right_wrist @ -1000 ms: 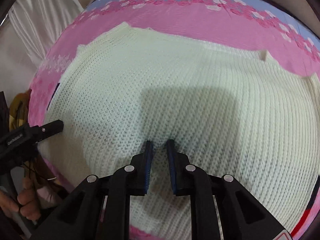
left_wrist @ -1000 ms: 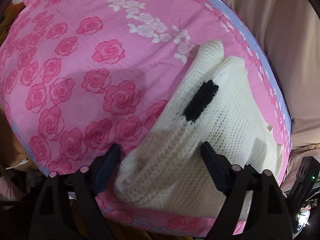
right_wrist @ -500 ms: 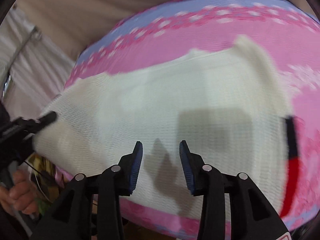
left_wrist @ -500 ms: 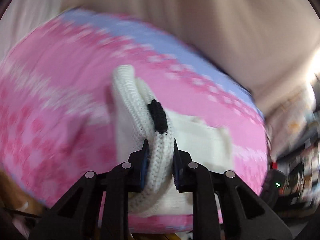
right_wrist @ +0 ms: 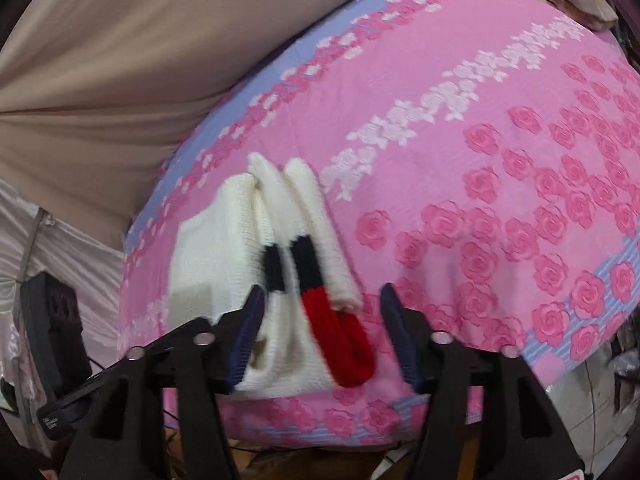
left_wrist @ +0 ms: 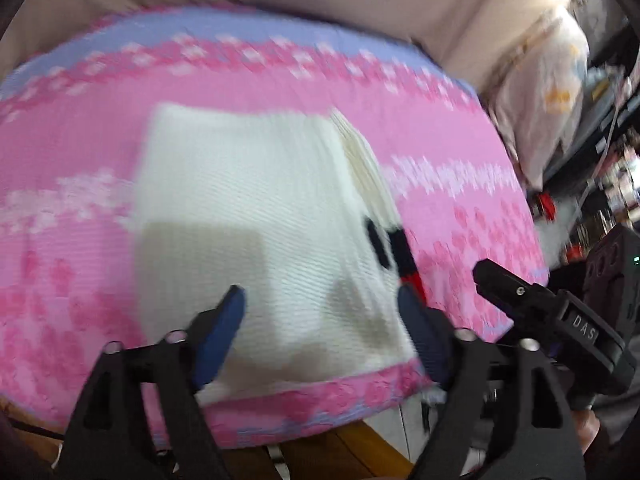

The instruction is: Fold small clothes

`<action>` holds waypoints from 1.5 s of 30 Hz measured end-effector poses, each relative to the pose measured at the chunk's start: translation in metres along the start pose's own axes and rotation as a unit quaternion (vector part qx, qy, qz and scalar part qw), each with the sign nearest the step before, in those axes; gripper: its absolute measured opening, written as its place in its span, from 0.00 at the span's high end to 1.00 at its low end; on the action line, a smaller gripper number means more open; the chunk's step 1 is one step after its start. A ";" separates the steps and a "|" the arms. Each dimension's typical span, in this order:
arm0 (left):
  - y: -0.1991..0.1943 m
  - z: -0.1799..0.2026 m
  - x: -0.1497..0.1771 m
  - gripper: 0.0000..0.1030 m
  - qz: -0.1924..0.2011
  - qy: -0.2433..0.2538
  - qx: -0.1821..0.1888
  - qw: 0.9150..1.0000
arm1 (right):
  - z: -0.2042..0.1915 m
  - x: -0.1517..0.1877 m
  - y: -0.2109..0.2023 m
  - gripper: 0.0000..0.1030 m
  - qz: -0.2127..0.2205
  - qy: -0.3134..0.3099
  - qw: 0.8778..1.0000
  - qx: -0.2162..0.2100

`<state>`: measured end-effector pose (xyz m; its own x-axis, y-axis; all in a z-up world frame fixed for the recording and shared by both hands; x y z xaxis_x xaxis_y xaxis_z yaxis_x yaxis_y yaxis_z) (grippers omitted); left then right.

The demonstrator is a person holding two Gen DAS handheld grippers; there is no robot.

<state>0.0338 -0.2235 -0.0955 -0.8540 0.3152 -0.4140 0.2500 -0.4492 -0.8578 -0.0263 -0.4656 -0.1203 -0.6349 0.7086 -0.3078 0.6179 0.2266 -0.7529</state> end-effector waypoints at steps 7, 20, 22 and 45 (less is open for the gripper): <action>0.023 -0.108 0.037 0.27 -0.101 -0.134 -0.054 0.984 | -0.060 0.008 0.079 0.21 -0.087 -0.043 0.995 -0.029; 0.036 -0.098 0.054 0.36 -0.136 -0.095 -0.073 0.983 | -0.133 -0.016 0.031 0.80 -0.026 -0.132 0.987 -0.085; 0.041 -0.094 0.056 0.36 -0.144 -0.091 -0.070 0.983 | -0.086 -0.012 0.051 0.80 -0.037 -0.134 0.990 -0.012; 0.054 -0.076 0.010 0.24 -0.072 -0.042 -0.114 0.990 | -0.061 -0.003 0.082 0.79 -0.073 -0.203 0.973 0.086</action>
<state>0.0736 -0.1813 -0.1690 -0.9210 0.2862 -0.2641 0.2118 -0.2010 -0.9564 0.0546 -0.4088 -0.1458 -0.8621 0.3474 -0.3690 0.4433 0.1639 -0.8813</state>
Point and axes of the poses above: each gripper's, at about its wrist camera, not at the fingertips, and y roughly the way its jaws point, z to its right, x to its underside, the point moved 9 cm from there along y, roughly the way its jaws point, and after that the axes turned 2 degrees about -x, right-handed, at the moved point
